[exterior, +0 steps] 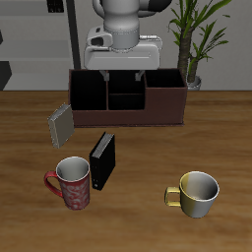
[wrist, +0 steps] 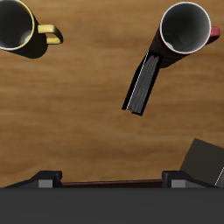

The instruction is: Place the red mug into the back desk caddy's right compartment

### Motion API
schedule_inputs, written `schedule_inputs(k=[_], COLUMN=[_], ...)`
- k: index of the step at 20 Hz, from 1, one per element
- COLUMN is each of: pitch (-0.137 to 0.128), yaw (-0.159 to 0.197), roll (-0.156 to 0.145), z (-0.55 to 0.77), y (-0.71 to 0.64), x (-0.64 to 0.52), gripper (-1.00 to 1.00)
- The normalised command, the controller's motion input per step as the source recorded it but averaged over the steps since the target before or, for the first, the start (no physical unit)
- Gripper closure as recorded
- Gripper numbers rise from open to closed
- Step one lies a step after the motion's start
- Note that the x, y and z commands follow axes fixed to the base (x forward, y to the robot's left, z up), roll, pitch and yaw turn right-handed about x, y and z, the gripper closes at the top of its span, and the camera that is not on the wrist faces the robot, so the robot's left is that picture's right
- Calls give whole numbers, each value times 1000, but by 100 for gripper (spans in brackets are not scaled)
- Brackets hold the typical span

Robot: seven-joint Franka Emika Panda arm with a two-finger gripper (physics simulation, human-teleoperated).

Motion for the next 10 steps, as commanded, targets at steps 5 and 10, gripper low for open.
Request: schedule_inputs(k=[5,10], pitch=[-17,-22], yaw=[16,36], roll=[-3,16], z=[37,116], y=[14,-73], x=[-4,112], gripper=[-100,-100])
